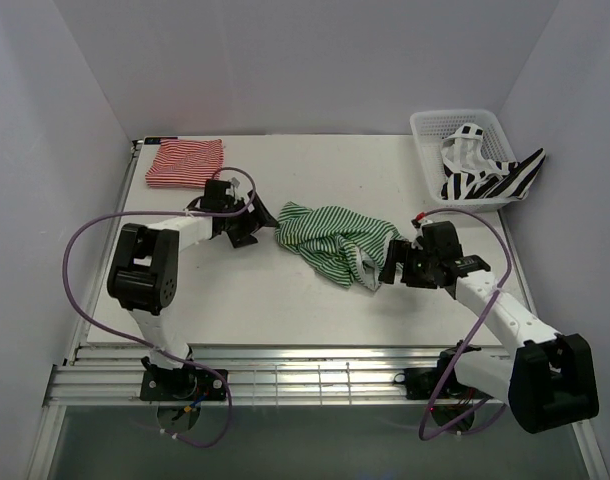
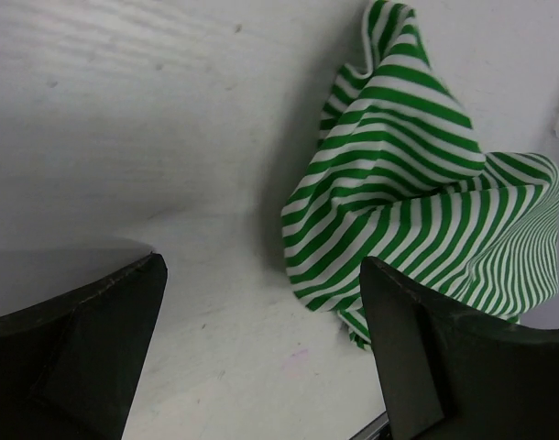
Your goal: Fold and stack the tank tops
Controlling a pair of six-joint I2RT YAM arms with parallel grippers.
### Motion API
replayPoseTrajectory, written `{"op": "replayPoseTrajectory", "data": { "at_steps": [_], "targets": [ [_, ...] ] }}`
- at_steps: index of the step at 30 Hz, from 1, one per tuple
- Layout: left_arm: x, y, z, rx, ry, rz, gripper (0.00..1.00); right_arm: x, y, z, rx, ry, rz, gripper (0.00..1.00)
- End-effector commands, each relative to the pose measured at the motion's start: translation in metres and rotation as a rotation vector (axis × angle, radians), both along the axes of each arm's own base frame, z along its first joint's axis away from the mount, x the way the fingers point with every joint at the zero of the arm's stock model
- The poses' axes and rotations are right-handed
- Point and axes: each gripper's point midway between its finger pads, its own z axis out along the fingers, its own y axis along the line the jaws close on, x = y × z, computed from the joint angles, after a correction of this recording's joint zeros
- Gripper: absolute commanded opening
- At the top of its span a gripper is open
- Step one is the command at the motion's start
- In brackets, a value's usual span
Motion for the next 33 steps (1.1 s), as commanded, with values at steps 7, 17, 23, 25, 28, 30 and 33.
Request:
{"op": "replayPoseTrajectory", "data": {
  "at_steps": [7, 17, 23, 25, 28, 30, 33],
  "targets": [
    [0.041, -0.032, -0.020, 0.003, -0.036, -0.079, 0.98, 0.012, 0.028, -0.026, -0.047, 0.032, -0.027, 0.97],
    [0.058, -0.057, -0.047, 0.102, -0.012, -0.129, 0.15, 0.022, 0.022, -0.048, -0.109, 0.057, -0.106, 0.76],
    [0.056, -0.050, -0.007, 0.124, -0.119, -0.111, 0.00, 0.036, 0.020, -0.030, -0.131, -0.005, -0.108, 0.09],
    [0.060, -0.041, 0.041, 0.141, -0.222, -0.069, 0.00, 0.045, 0.012, -0.011, -0.169, -0.070, -0.112, 0.08],
    [0.060, -0.017, 0.109, 0.192, -0.367, 0.039, 0.00, 0.060, 0.002, 0.036, -0.204, -0.199, -0.131, 0.08],
    [0.057, 0.000, 0.140, 0.232, -0.421, 0.116, 0.00, 0.067, -0.001, 0.068, -0.198, -0.286, -0.148, 0.08],
    [0.041, 0.019, 0.204, 0.235, -0.534, 0.200, 0.00, 0.071, -0.012, 0.125, -0.190, -0.420, -0.187, 0.08]
  ]
}}
